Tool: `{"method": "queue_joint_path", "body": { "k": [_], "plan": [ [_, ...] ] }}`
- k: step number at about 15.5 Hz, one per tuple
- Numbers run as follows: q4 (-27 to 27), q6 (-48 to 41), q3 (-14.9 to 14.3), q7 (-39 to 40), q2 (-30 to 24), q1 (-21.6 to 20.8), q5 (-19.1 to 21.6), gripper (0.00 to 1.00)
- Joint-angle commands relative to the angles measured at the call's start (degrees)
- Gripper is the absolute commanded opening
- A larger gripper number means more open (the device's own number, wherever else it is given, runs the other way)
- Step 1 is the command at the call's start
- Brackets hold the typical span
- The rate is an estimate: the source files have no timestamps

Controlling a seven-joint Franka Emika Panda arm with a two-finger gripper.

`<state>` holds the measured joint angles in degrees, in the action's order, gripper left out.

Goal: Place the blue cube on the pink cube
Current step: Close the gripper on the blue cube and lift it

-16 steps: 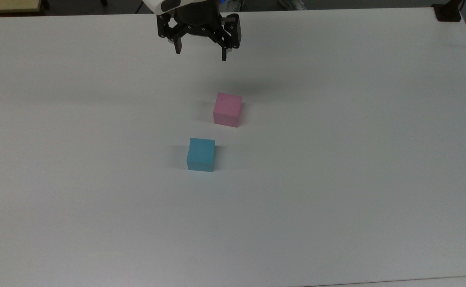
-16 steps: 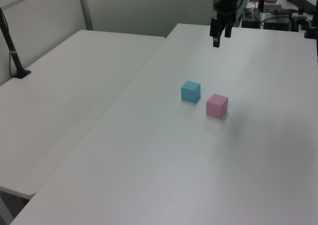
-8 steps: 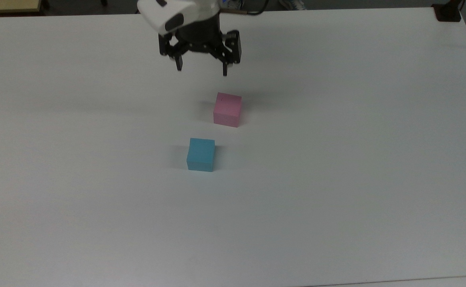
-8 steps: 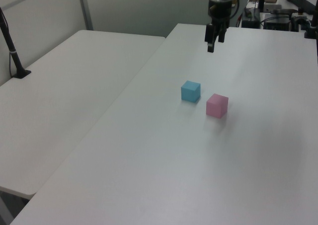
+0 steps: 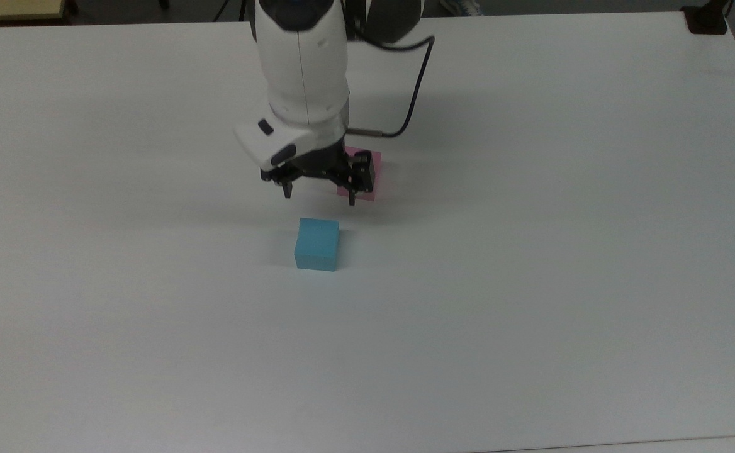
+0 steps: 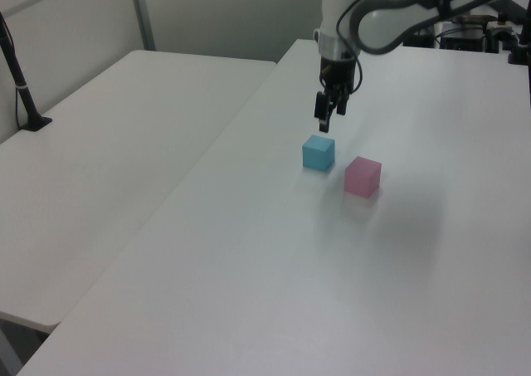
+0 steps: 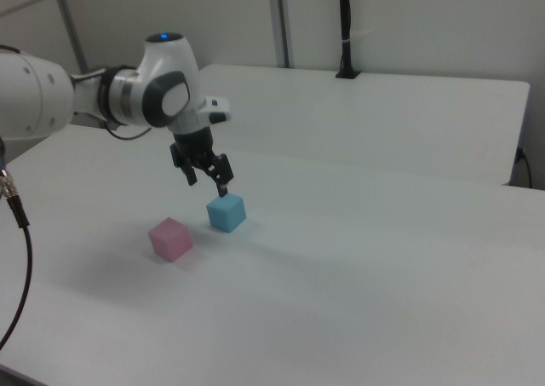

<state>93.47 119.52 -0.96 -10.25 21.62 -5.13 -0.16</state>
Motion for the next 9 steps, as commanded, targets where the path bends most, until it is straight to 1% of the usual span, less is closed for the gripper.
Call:
{"method": "queue_joint_path", "body": {
  "k": [1, 4, 7, 9],
  "plan": [
    [0.0, 4.7, -0.5, 1.2, 4.3, -0.2, -2.0, 1.00],
    [-0.1, 6.9, -0.5, 1.1, 6.3, -0.2, -2.5, 1.00],
    [-0.1, 11.1, -0.5, 0.1, 8.3, -0.6, -2.6, 0.99],
    [0.0, 12.8, -0.5, -0.3, 8.9, -0.5, -2.8, 0.63]
  ]
}}
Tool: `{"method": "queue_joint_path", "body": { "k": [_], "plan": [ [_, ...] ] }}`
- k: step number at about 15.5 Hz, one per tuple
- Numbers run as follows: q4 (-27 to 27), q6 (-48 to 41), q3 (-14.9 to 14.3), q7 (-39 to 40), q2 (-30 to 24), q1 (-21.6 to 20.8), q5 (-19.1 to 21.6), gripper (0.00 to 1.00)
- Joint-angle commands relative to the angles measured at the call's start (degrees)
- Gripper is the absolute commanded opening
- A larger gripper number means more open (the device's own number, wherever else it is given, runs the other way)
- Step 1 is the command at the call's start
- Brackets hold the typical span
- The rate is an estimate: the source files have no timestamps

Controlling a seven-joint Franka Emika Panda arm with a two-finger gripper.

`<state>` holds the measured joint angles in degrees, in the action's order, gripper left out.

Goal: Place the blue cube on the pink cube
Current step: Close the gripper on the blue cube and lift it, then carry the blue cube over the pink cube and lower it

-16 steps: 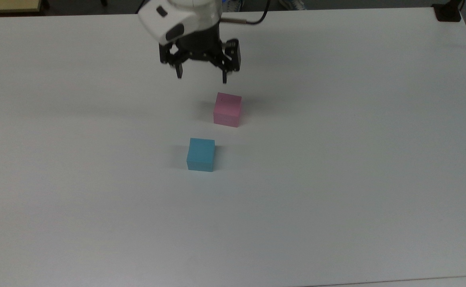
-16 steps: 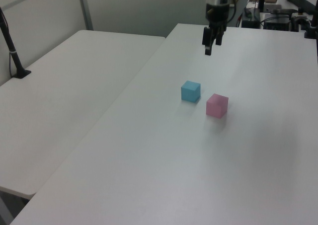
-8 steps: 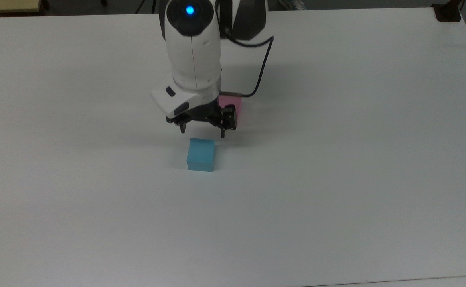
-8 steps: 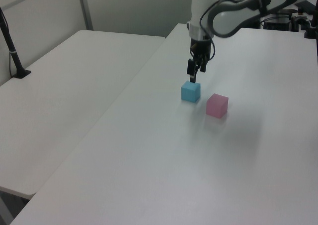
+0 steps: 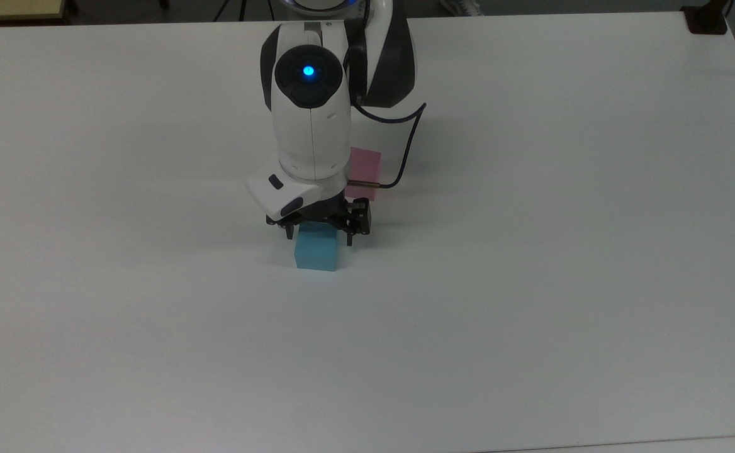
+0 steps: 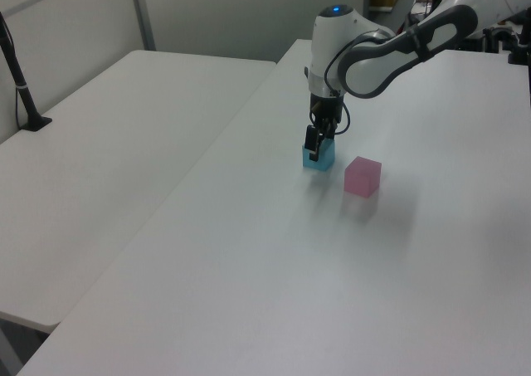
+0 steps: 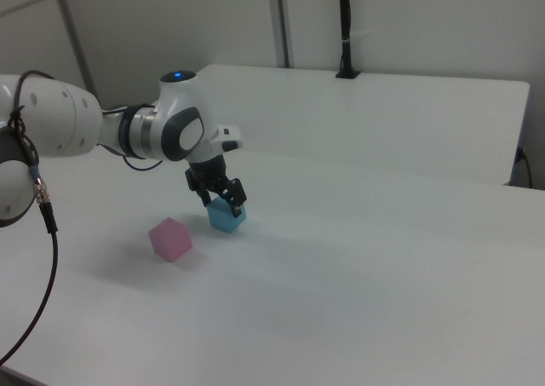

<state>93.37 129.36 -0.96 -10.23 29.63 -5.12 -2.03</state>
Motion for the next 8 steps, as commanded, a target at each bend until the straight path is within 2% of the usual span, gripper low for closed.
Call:
{"method": "queue_joint_path", "body": {
  "k": [1, 2, 3, 5, 8],
  "plan": [
    [0.0, 3.1, -0.5, -0.3, 0.8, -0.4, -1.0, 0.47],
    [0.0, 3.1, -0.5, -0.2, 0.5, -0.3, -1.0, 0.35],
    [0.0, 3.1, -0.5, -0.1, -0.4, -0.3, -1.0, 0.28],
    [0.9, 2.2, -0.4, -0.1, -3.5, -0.4, -0.9, 0.28],
    [9.3, 0.9, 0.3, 0.0, -12.8, -0.8, -1.0, 0.29]
  ]
}}
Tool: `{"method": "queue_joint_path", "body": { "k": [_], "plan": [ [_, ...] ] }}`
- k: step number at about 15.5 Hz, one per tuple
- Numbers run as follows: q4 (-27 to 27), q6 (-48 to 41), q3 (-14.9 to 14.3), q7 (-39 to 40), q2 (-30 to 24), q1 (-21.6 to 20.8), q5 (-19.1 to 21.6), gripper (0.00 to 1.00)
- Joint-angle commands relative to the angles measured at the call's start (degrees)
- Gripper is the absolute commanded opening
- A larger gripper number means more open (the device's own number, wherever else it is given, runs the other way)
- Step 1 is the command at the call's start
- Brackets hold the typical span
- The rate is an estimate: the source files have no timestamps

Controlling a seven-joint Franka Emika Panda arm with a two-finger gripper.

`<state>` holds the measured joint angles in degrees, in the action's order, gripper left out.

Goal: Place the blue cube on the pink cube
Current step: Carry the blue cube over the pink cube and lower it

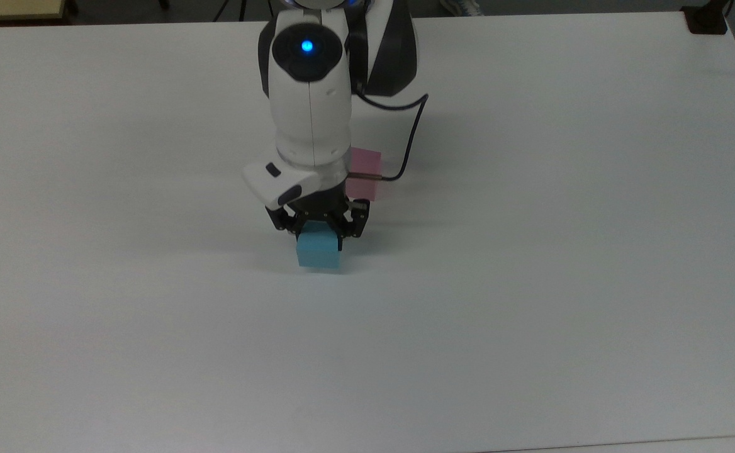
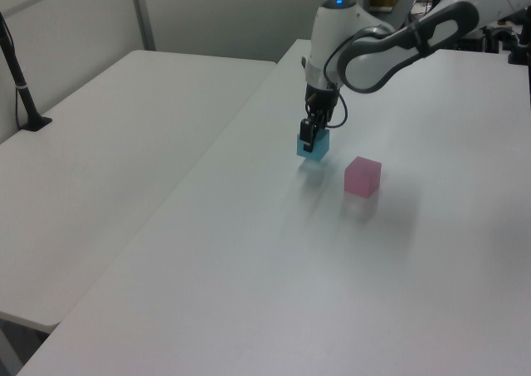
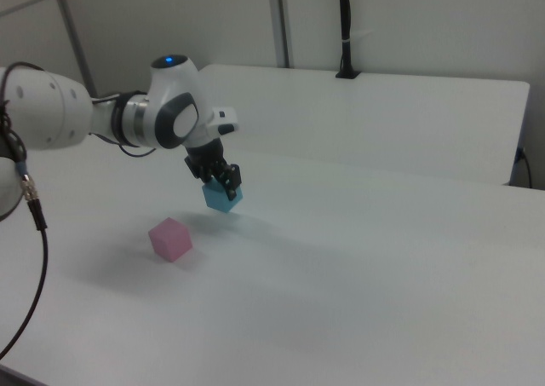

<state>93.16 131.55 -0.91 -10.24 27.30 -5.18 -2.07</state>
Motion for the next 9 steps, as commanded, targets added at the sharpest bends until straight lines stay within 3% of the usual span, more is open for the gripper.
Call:
{"method": "queue_joint_path", "body": {
  "k": [1, 4, 9],
  "plan": [
    [12.4, -1.5, 0.8, 0.0, -13.2, -0.7, -0.9, 0.30],
    [19.2, -1.5, 3.0, -0.3, -18.9, -0.4, -0.9, 0.30],
    [20.7, -7.5, 3.7, -0.5, -21.2, -0.8, -1.0, 0.33]
  ]
}}
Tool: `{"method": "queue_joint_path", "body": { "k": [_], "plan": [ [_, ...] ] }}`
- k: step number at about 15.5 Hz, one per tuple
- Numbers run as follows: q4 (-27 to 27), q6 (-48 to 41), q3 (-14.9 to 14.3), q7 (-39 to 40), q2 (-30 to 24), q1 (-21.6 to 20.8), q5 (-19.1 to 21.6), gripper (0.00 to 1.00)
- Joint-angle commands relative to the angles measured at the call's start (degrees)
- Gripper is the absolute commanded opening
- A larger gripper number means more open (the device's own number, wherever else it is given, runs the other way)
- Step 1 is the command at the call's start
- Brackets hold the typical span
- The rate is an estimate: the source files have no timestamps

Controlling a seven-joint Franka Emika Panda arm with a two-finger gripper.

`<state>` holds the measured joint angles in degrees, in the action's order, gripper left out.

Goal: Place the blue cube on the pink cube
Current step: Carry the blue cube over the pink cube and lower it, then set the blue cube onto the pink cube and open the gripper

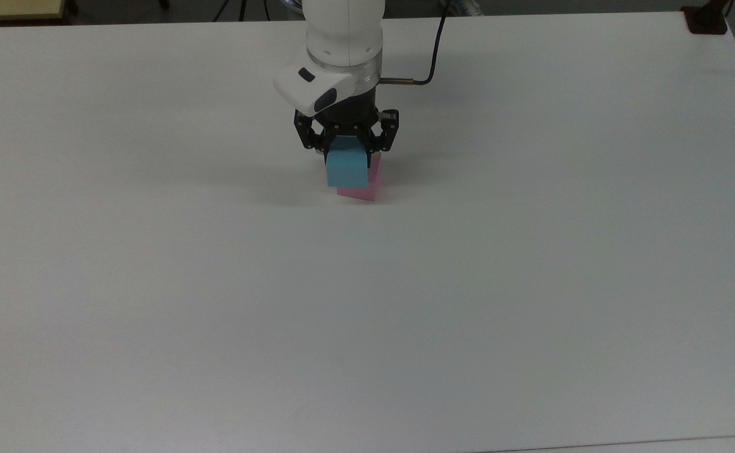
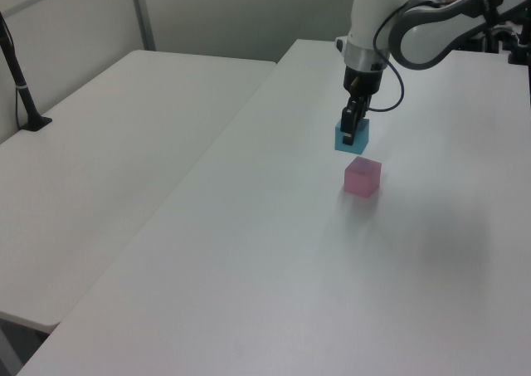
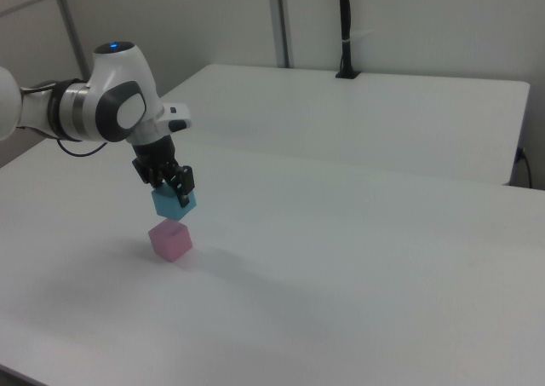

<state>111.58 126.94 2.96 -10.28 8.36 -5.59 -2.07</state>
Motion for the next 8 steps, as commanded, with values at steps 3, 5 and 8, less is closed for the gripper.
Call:
{"method": "queue_joint_path", "body": {
  "k": [3, 5, 8],
  "plan": [
    [3.3, -4.6, -0.1, -0.4, -2.0, -1.0, -1.8, 0.60],
    [3.2, -4.2, -0.1, -0.4, -1.7, -1.3, -1.9, 0.63],
    [3.2, -3.9, -0.1, -0.4, -1.2, -1.4, -1.9, 0.66]
  ]
}}
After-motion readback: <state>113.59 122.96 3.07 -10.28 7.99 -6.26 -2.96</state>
